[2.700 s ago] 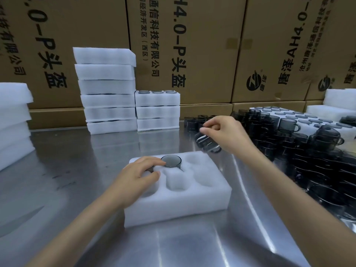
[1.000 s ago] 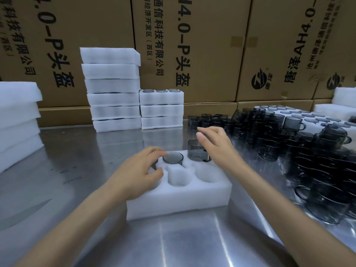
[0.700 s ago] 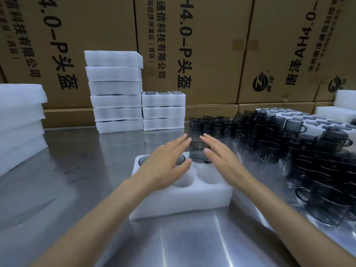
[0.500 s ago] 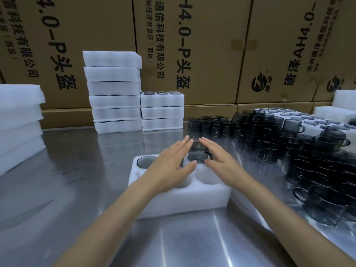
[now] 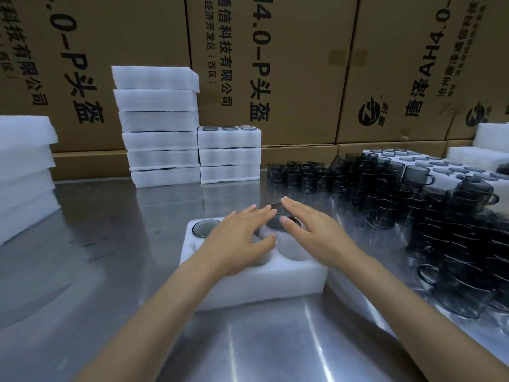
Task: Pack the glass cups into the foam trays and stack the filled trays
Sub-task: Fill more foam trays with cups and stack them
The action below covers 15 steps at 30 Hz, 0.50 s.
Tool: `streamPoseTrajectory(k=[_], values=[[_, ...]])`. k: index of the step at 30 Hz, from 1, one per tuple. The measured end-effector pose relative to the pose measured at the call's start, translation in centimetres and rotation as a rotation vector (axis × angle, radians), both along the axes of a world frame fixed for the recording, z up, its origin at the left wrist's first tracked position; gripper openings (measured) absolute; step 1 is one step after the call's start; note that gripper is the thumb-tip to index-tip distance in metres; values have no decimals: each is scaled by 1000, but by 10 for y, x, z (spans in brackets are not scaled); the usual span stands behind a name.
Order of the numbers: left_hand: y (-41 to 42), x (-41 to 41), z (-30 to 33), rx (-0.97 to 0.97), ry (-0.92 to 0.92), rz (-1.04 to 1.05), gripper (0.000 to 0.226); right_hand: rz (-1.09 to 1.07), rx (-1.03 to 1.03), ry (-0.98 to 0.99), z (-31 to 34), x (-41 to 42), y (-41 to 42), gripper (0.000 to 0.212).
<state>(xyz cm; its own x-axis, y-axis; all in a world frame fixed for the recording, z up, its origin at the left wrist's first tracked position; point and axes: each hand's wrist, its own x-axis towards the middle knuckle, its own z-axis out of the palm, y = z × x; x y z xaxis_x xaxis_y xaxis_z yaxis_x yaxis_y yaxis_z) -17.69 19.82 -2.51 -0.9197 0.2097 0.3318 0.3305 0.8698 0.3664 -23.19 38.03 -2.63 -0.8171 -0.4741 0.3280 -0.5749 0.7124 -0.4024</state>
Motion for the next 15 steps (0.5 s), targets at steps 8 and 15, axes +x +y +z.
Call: streamPoseTrajectory(k=[8, 15], values=[[2, 1, 1, -70, -7, 9, 53, -22, 92, -60, 2, 5, 4, 50], [4, 6, 2, -63, 20, 4, 52, 40, -81, -141, -8, 1, 8, 57]])
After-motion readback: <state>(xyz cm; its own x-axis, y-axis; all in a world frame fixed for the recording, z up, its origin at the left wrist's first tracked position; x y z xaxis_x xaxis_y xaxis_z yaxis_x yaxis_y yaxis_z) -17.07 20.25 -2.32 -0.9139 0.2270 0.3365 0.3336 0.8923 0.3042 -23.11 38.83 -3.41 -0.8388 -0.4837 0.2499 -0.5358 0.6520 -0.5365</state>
